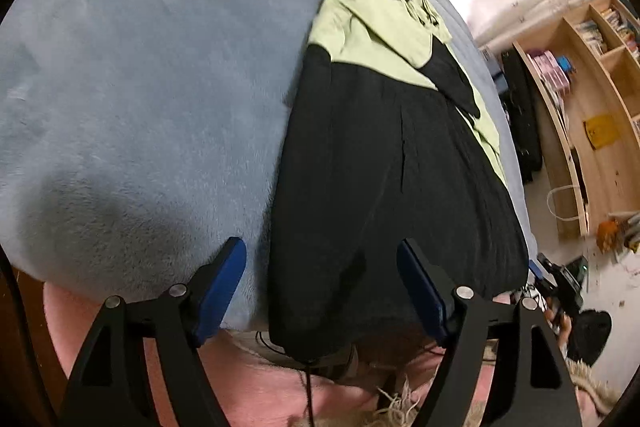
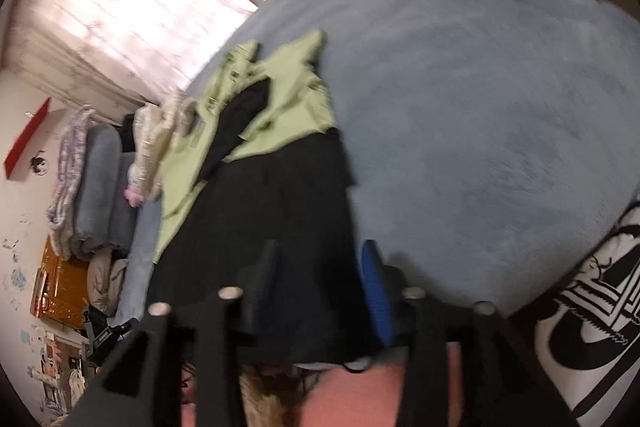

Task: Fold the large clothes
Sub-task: 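Lift the black hem with both grippers and carry it toward the green hood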

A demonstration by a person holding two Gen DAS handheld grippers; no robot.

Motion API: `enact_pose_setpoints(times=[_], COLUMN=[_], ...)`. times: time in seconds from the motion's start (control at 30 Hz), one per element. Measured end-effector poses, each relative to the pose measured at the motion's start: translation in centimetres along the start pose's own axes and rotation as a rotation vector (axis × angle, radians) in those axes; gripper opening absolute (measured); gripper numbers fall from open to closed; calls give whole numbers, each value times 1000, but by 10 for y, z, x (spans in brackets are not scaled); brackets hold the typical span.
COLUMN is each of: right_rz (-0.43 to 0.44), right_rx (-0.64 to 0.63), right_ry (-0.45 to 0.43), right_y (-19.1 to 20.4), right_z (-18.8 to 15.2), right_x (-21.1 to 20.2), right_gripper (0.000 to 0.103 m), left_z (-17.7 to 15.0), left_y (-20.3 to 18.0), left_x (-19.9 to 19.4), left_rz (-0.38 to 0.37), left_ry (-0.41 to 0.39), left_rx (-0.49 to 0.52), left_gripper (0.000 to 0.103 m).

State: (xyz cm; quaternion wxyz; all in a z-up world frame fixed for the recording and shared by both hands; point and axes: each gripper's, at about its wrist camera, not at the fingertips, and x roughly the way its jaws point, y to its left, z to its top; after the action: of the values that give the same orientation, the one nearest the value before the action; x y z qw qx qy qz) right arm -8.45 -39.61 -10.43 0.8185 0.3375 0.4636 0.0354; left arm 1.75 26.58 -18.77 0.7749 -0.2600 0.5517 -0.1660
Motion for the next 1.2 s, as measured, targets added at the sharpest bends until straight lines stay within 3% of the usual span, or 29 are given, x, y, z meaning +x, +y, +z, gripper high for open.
enact_pose_setpoints(times=[0.07,0.23,0.37,0.43,0.57,0.63,0.67,0.73,0.8,0.9,1.03,1.2], right_rz=[8,217,288,360,302,265,239,202,200,237,285,378], right_rx=[28,35,12,29,-11,-38,-53,-75,-70,-77,-91,-119], right_ry=[32,144,167,165,156,141,134,122,99,37,-57,-126], right_y=[-11,-13,-7,-6,9,18,22,27,29,37,54,79], right_z=[-2,-13,-17,-15,-14,-13,-13,-13,-12,-13,-12,-14], right_x=[7,31,48,55,70,73,75,74,69,54,25,-10], right_gripper=[44,44,45,45,45,39,32,17,11,7,5,4], left_z=[0,-2,-10,-9,-5,-8,-10,-11,-9,-8,-9,-14], left_y=[3,-5,-22,-22,-15,-19,-22,-19,-17,-31,-57,-64], left_x=[6,17,32,36,35,31,30,25,20,8,-26,-63], left_rz=[-14,-61,-96,-112,-128,-63,-20,-1,-44,-104,-245,-378], left_ry=[9,47,98,94,44,-8,-27,-59,-84,-134,-234,-359], left_rx=[4,76,166,160,64,53,54,16,-61,-48,-16,-44], left_gripper=[78,80,80,80,78,56,47,10,8,5,3,3])
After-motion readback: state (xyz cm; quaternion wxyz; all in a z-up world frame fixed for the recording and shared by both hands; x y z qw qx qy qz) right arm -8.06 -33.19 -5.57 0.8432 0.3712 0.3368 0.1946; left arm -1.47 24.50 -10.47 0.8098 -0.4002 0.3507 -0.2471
